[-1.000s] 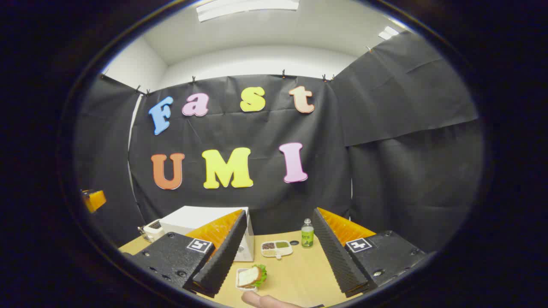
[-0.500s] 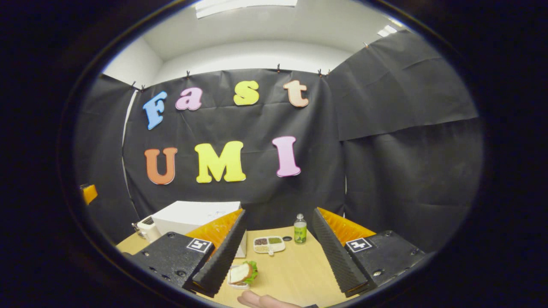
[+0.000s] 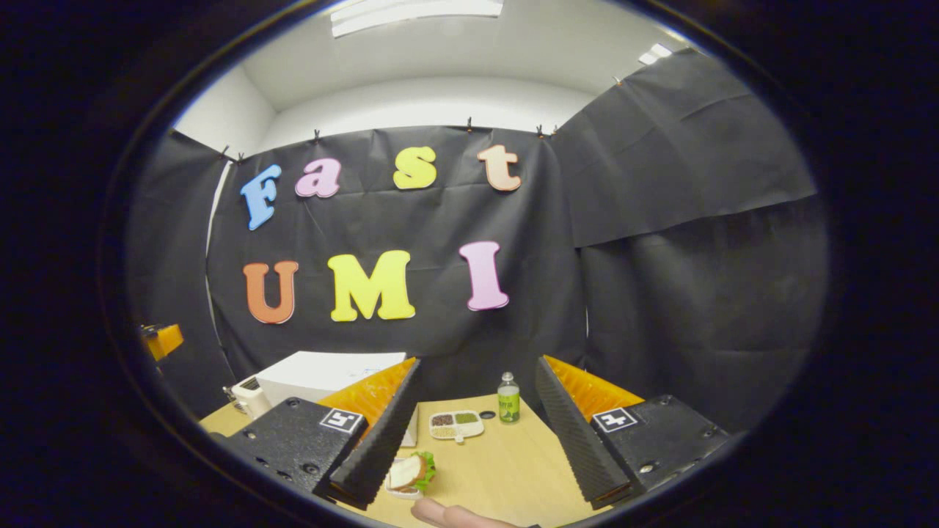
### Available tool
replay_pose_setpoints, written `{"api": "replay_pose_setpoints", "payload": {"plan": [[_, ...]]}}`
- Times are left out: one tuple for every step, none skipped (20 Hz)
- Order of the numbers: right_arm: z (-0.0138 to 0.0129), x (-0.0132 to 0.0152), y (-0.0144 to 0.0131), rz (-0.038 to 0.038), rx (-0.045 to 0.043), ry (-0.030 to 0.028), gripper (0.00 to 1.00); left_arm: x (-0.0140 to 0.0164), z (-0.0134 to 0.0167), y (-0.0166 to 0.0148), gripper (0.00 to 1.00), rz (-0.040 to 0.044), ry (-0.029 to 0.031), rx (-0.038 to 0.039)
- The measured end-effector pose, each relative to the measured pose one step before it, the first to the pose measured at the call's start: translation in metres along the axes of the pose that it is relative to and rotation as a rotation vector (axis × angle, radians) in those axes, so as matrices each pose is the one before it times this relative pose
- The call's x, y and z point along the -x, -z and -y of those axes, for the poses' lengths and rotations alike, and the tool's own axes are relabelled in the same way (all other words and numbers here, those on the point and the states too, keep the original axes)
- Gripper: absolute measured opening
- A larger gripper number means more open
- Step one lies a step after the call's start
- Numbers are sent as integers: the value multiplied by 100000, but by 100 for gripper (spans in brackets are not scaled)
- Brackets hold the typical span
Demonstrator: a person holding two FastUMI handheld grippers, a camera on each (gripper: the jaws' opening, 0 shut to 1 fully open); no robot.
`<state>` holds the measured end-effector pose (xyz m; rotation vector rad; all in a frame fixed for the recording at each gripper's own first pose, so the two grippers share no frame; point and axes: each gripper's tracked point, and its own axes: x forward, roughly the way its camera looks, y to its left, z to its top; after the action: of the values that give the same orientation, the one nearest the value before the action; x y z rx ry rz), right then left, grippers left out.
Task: Open the microwave oven with the left hand, put the food in, and close the microwave oven.
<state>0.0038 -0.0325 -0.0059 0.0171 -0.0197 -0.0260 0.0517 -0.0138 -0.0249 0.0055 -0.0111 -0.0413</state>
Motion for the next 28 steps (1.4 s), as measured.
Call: {"api": "replay_pose_setpoints", "payload": {"plan": [[51,-26,161,275,-143,-253,98,-877,632,682,95,-659,1118,-767],[154,-14,114,110,-284,-278,98,-916,748,443,95,605,1805,-26],[192,-18,69,290,-364,-274,98,-939,855,544,95,324,2006,296],[204,63,74,358,-132,-19,98,-938,742,736,95,-519,1409,473],[292,-33,24,600,-53,163,99,-1133,754,832,95,-483,1108,368],[323,-55,-108,642,125,283,99,-1013,809,984,95,-613,997,387],[286,-98,115,472,259,382,99,-878,655,679,95,-159,444,10],[218,-79,8,136,319,80,91,-960,779,685,95,-62,899,-465],[105,1,163,37,299,-169,91,-1089,871,877,95,-196,947,-341],[109,-66,76,-28,215,-357,91,-1090,979,1112,95,-281,1133,-512],[98,-72,40,-67,199,-286,91,-1029,960,925,95,-266,920,-974],[110,-4,-59,205,188,-294,91,-1019,1025,1080,95,-423,1230,-1596],[168,-39,55,168,372,-243,91,-1068,967,1211,95,-775,1078,-1764],[101,26,-36,149,469,-221,91,-1166,961,1225,95,-1277,883,-1755],[130,81,96,316,307,-280,91,-1014,957,1351,95,-1720,970,-1490],[45,16,-84,443,318,-283,91,-1052,1167,1368,100,-1765,1387,-1209],[186,-32,163,298,352,-141,91,-959,847,1183,95,-1574,1130,-719],[146,38,-10,356,195,-173,91,-958,1035,1213,95,-1502,1392,-565],[73,98,106,352,-68,-322,91,-877,561,1117,96,-1161,418,-143],[132,7,187,84,-282,-390,91,-926,375,1112,96,-1168,-457,440],[190,-125,258,29,-291,-262,91,-883,477,1232,96,-1716,178,1158],[209,-176,139,-65,-150,-224,91,-962,394,1189,96,-1566,60,1600],[221,-174,298,-162,3,-120,91,-888,246,1136,96,-1982,-198,1198],[231,-79,170,-128,-24,-204,91,-892,192,910,97,-1019,-283,506],[-46,-53,194,199,-88,-942,91,-585,136,747,97,-586,-238,269],[-167,2,-44,850,-211,-1863,91,-717,223,618,97,-81,472,702],[-22,-163,220,404,-94,-1025,92,-654,-83,578,96,-237,-749,316],[252,-203,303,-317,332,-196,91,-587,-203,290,97,38,-1240,382]]}}
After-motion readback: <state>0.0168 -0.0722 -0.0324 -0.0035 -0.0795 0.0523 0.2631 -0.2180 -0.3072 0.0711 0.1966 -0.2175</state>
